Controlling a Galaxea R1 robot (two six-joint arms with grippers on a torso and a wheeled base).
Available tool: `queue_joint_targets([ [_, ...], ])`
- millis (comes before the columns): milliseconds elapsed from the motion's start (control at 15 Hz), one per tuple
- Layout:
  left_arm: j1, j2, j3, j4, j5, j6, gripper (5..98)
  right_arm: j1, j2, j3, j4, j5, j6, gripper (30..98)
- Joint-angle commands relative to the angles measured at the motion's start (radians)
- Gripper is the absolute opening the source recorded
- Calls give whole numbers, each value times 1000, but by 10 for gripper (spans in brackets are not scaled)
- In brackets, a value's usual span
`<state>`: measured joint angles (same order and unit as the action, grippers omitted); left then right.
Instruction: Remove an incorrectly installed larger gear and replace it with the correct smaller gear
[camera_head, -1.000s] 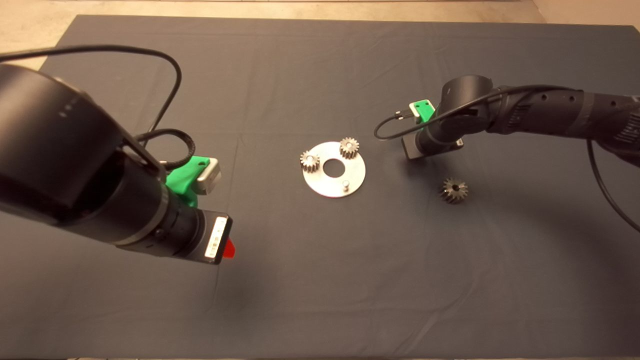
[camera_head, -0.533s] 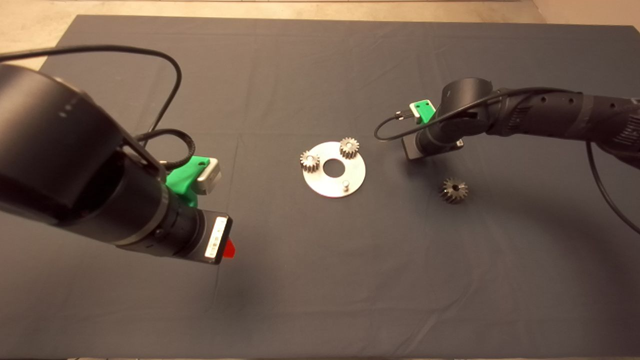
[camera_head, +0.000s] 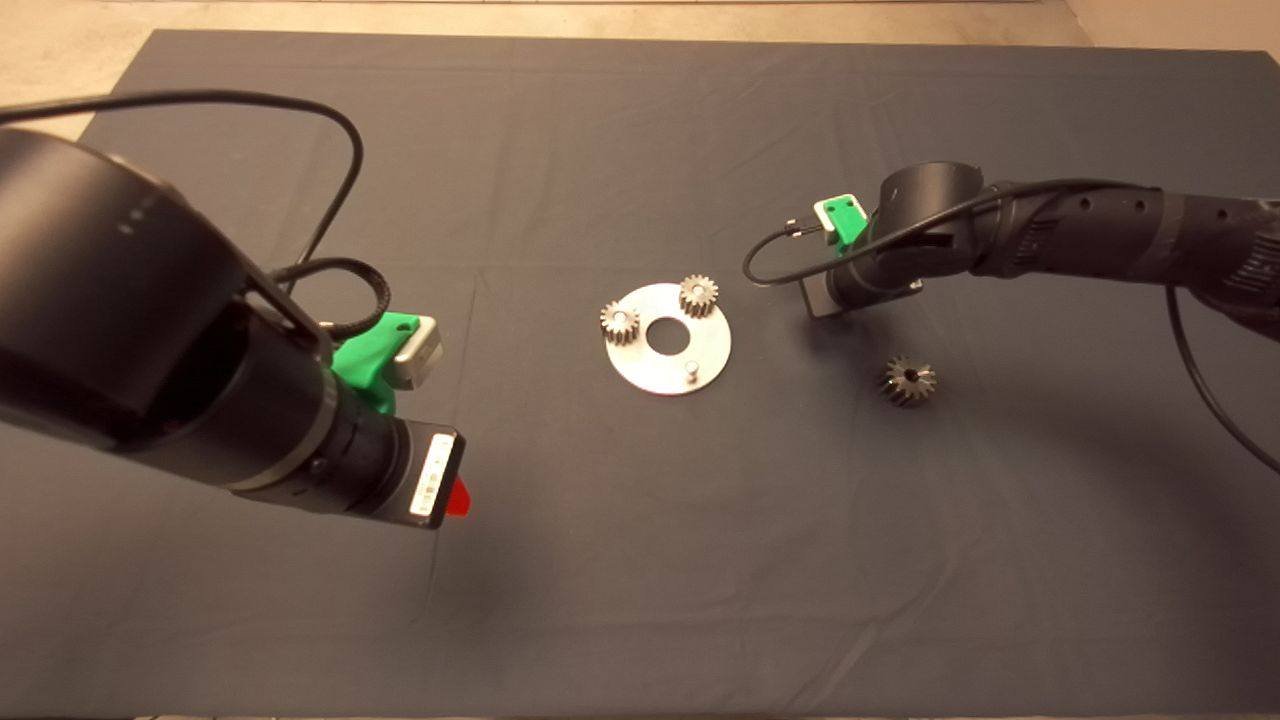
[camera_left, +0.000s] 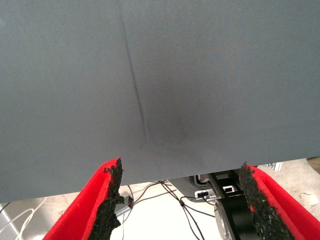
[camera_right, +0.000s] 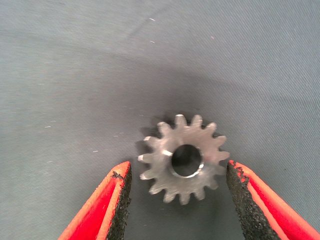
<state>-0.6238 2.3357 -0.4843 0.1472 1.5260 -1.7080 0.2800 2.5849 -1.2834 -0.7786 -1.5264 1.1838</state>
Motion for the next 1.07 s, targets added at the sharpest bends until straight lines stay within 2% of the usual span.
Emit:
queue_joint_targets([
  [0, -8, 3, 7, 9, 114, 1, 592, 24, 4, 30, -56, -132, 8, 509],
  [467, -8, 3, 12, 9, 115, -2, 592, 19, -12, 23, -146, -132, 8, 509],
  [1000, -8, 5, 4, 9, 115, -2, 592, -10, -13, 0, -179, -132, 8, 509],
])
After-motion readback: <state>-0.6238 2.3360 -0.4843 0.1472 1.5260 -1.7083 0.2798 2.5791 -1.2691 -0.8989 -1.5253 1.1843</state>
